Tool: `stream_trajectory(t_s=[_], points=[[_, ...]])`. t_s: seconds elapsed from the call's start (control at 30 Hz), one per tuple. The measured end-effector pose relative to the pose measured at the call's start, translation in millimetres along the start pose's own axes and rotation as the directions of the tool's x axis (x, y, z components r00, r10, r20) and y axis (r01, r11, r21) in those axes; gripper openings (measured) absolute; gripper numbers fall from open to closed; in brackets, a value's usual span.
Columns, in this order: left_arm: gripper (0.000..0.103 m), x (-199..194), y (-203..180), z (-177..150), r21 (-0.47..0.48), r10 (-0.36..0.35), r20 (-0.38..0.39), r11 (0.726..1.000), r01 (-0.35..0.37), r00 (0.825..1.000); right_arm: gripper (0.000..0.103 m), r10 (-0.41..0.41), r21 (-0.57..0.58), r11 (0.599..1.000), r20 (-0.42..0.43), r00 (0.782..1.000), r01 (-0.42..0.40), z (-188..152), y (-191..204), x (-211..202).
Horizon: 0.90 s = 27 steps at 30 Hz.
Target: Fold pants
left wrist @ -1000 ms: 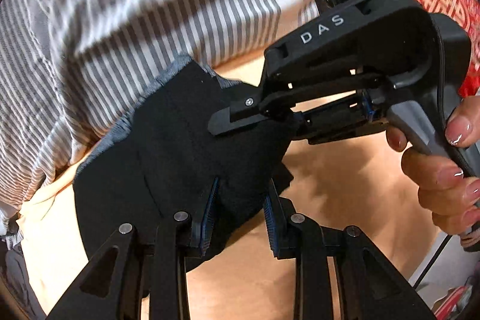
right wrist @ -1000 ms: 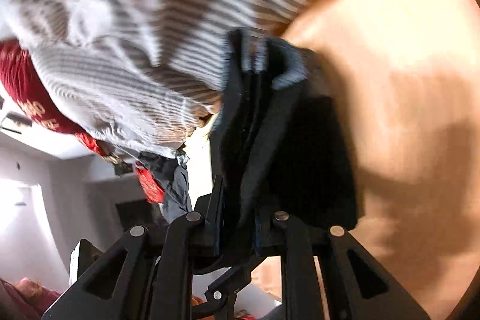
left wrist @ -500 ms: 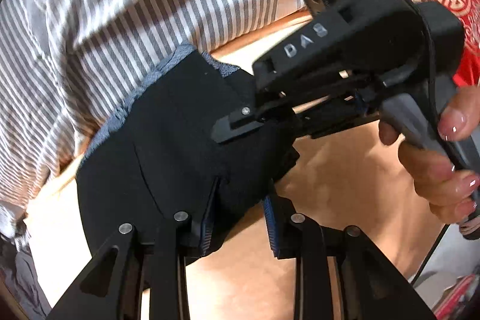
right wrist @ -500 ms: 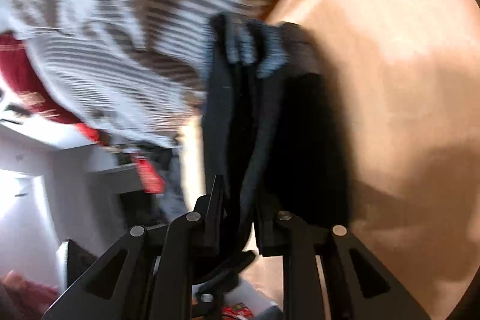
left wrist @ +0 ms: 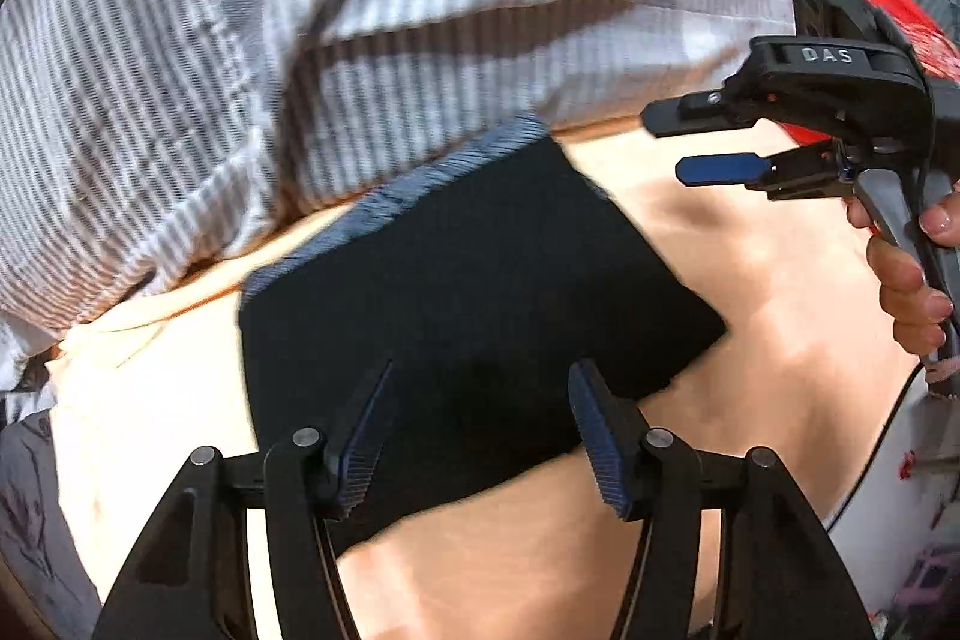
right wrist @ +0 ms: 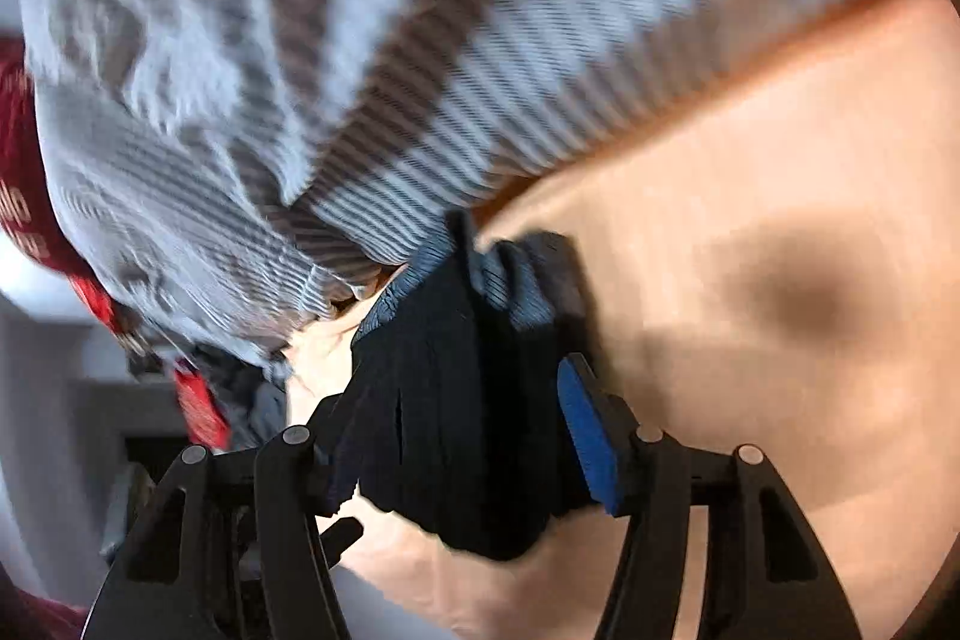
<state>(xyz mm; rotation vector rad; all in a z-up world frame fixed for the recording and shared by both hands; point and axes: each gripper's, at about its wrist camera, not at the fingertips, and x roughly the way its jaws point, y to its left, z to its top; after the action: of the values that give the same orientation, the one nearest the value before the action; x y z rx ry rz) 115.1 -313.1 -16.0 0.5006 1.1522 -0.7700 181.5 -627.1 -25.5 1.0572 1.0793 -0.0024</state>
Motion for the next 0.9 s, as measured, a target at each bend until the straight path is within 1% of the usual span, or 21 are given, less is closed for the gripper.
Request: stream_trajectory(t_s=[0.07,0.13,0.17,0.23,0.3,0.43,0.47,0.5,0.53,0.57,0.6,0.63,0.7,0.8,0.9], points=[[0.06,9,13,3,-0.052,0.02,-0.008,0.998,-0.021,1.0,0.06,-0.055,-0.07,0.996,-0.019,0.998,0.053,9,19,23],[0.06,20,26,6,-0.099,0.039,-0.025,0.994,-0.042,0.999,0.057,-0.091,-0.133,0.987,-0.027,0.995,0.087,14,33,44],[0.06,26,33,8,-0.115,0.045,-0.03,0.992,-0.048,0.999,0.056,-0.095,-0.161,0.983,-0.024,0.995,0.09,16,38,52],[0.06,36,45,11,-0.143,0.066,-0.037,0.987,-0.071,0.997,0.055,-0.103,-0.189,0.977,-0.007,0.995,0.099,17,40,57],[0.06,46,56,16,-0.178,0.069,-0.042,0.981,-0.076,0.997,0.054,-0.114,-0.203,0.973,0.009,0.993,0.114,22,42,64],[0.06,56,69,26,-0.237,0.086,-0.047,0.967,-0.095,0.995,0.054,-0.135,-0.224,0.965,0.006,0.991,0.133,32,44,80],[0.06,59,72,28,-0.251,0.093,-0.049,0.963,-0.102,0.994,0.051,-0.139,-0.224,0.965,-0.003,0.99,0.135,34,43,85],[0.06,60,73,31,-0.26,0.092,-0.052,0.96,-0.102,0.994,0.039,-0.14,-0.218,0.967,-0.017,0.99,0.133,35,41,90],[0.06,64,75,33,-0.267,0.089,-0.058,0.958,-0.101,0.994,0.02,-0.133,-0.208,0.97,-0.034,0.99,0.124,35,40,92],[0.06,68,76,36,-0.268,0.086,-0.066,0.958,-0.101,0.994,0.01,-0.111,-0.198,0.975,-0.051,0.992,0.099,34,40,92],[0.06,70,76,37,-0.266,0.084,-0.074,0.959,-0.101,0.994,0.005,-0.085,-0.19,0.979,-0.066,0.994,0.071,34,39,91],[0.06,74,75,39,-0.261,0.083,-0.082,0.96,-0.102,0.993,0.003,-0.054,-0.18,0.983,-0.083,0.995,0.038,32,40,88],[0.06,77,73,42,-0.254,0.085,-0.085,0.962,-0.104,0.993,0.003,-0.036,-0.176,0.984,-0.094,0.995,0.019,28,41,81],[0.06,76,66,44,-0.25,0.059,-0.07,0.965,-0.074,0.996,0.003,0.003,-0.144,0.989,-0.1,0.995,-0.017,21,40,65],[0.06,81,50,47,-0.21,0.037,-0.068,0.976,-0.05,0.997,0.003,0.032,-0.115,0.992,-0.091,0.995,-0.043,12,35,50]])
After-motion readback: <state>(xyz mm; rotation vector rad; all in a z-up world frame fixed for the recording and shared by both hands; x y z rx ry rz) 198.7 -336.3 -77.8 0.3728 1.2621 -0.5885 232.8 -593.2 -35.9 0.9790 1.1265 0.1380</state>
